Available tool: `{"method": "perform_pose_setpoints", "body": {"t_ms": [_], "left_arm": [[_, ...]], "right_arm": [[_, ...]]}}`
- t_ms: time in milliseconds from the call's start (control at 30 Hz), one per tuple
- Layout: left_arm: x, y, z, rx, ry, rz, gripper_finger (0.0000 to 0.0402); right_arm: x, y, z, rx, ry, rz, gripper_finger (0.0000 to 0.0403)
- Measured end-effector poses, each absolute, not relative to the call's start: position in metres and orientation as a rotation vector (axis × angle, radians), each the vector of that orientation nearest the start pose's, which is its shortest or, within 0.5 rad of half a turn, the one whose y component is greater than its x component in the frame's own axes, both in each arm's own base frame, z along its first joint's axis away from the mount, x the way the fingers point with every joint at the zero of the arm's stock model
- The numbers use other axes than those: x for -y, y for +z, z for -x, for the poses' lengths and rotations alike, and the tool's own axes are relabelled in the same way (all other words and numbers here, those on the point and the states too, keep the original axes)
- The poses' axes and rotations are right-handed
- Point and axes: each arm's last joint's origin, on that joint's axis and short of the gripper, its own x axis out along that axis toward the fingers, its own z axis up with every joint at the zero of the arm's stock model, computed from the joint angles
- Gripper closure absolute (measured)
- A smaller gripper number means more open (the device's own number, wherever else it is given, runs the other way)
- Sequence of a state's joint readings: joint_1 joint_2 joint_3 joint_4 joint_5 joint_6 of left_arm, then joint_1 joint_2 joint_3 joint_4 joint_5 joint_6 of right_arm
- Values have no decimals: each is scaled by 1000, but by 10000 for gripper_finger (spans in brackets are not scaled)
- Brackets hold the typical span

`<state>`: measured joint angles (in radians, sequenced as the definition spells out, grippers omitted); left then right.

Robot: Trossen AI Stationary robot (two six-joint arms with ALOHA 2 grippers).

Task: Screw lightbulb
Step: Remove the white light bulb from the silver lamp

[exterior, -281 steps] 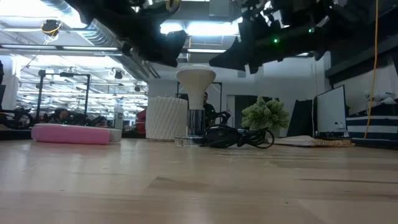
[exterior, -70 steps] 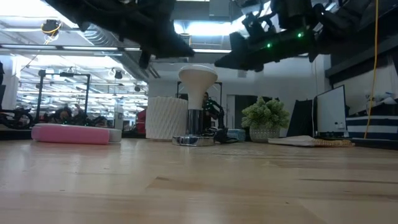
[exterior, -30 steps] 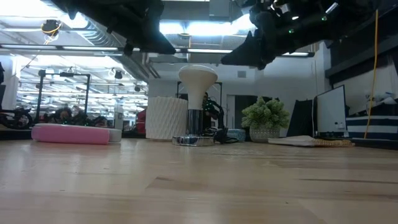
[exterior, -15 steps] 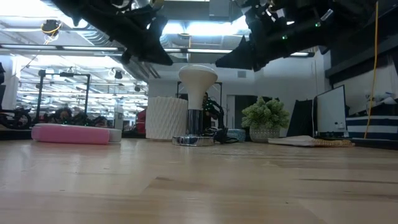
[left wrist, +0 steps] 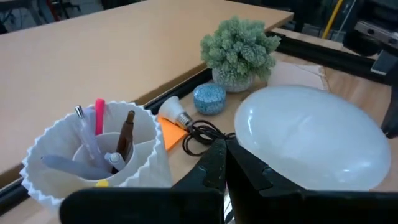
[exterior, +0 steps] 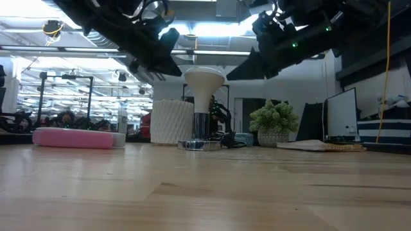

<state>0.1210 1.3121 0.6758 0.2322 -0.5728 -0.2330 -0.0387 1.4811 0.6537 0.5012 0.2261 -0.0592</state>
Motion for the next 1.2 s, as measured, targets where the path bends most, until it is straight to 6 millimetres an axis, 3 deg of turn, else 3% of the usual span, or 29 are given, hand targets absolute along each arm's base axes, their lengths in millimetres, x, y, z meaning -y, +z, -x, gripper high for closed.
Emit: {"method": "perform_pose_setpoints", "body": {"t_ms": [1033,1200], "left_arm": [[-49,225,-266,-337,672,124,400],[-48,225,-267,-339,652,129,400]], "right_arm": [[20,203,-298,-269,-312,118,400],[28,203,-298,-266,-341,112,400]]}}
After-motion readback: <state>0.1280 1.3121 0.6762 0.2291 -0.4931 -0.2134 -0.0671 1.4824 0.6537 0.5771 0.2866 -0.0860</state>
